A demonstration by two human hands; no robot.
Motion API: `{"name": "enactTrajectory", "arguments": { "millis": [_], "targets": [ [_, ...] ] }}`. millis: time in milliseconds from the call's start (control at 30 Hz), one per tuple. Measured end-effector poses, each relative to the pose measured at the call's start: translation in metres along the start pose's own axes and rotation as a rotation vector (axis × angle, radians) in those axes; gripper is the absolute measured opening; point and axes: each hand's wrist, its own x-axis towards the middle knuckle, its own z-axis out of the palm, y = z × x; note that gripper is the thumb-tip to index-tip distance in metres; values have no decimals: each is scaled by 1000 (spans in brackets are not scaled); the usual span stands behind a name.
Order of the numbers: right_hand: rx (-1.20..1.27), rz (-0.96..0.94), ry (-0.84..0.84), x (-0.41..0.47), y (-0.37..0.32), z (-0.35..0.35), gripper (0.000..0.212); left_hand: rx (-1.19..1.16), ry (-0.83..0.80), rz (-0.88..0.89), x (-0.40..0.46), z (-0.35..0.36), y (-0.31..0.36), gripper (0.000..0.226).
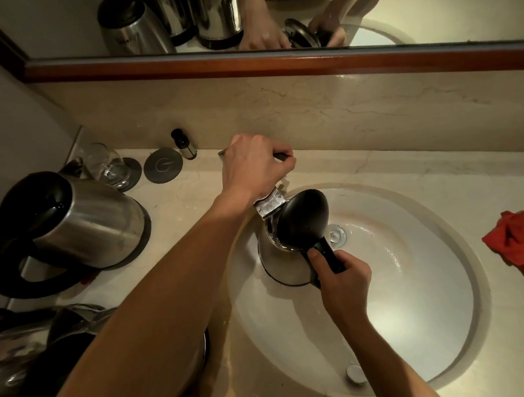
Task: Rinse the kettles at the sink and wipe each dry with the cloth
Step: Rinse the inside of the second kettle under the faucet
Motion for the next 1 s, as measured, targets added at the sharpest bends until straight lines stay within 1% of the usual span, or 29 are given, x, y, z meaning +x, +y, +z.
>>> {"name": "enactTrajectory", "arguments": {
  "millis": [233, 1000],
  "targets": [
    [19, 13, -5, 0, -2, -1, 68, -9, -22, -37, 1, 3, -3, 25],
    [14, -10, 1, 1, 2, -1, 66, -1, -8, -8, 1, 3, -3, 21]
  ]
}}
